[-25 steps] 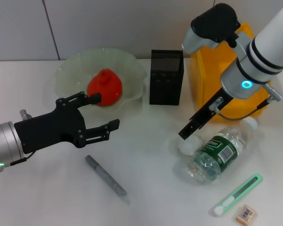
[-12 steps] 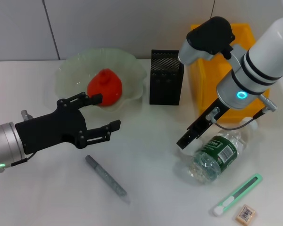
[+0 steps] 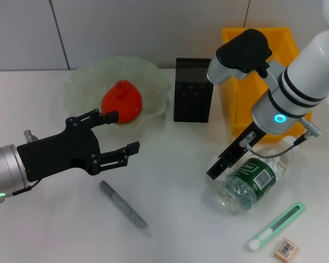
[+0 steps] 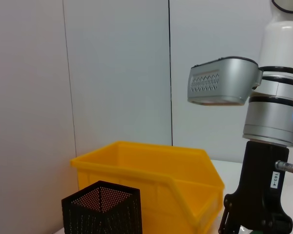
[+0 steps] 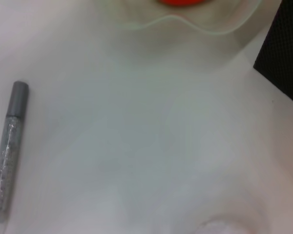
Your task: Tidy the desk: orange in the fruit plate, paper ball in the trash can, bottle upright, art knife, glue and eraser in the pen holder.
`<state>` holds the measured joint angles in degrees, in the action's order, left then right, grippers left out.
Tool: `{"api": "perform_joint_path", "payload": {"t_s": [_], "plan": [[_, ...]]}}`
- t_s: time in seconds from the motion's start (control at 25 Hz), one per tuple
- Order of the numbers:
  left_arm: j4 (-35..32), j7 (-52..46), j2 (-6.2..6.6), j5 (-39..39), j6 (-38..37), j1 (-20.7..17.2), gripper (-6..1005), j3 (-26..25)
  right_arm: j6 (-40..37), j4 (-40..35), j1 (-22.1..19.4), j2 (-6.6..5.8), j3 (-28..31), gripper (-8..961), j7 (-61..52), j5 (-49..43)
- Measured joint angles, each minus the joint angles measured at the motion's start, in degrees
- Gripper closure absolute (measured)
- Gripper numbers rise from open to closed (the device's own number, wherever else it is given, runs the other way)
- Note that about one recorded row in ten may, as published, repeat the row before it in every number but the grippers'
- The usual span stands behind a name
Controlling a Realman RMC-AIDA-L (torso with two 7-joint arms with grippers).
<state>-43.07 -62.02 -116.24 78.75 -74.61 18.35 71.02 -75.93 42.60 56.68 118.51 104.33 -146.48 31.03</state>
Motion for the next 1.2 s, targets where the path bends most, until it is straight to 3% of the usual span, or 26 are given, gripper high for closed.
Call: {"api": "perform_joint_path", "payload": {"t_s": [0.2,0.44,0.68,0.88,1.0,1.2], "plan": [[0.1,0.2,-0.05,0.0,0.0,-0.1,170,0.0,1.6,-2.6,1.0,0.39,-0.2,172,0.0,-0.4],[0.3,0.2,-0.04,0.0,-0.1,-0.3,170,-0.3,2.8,-3.5,1.7,0.45,-0.2,306,-0.2,-0.4],[0.2,0.3,0.0,0.0,-0.1,-0.6,170,-0.4,3.4,-3.0,1.6,0.44,-0.2,369,-1.0,-0.4],[0.2,0.7,0.04,0.0,-0.2,-0.7,170,-0.5,0.4,2.8,0.0,0.42,0.0,422,-1.7,-0.1],[0.3,1.0,0.05,0.0,-0.2,-0.7,170,-0.5,-2.5,10.7,-2.8,0.44,-0.1,422,-3.1,0.0],[0.4,1.1,0.05,0.0,-0.3,-0.7,170,-0.5,-4.8,16.6,-4.8,0.45,0.2,422,-3.8,0.1]]}}
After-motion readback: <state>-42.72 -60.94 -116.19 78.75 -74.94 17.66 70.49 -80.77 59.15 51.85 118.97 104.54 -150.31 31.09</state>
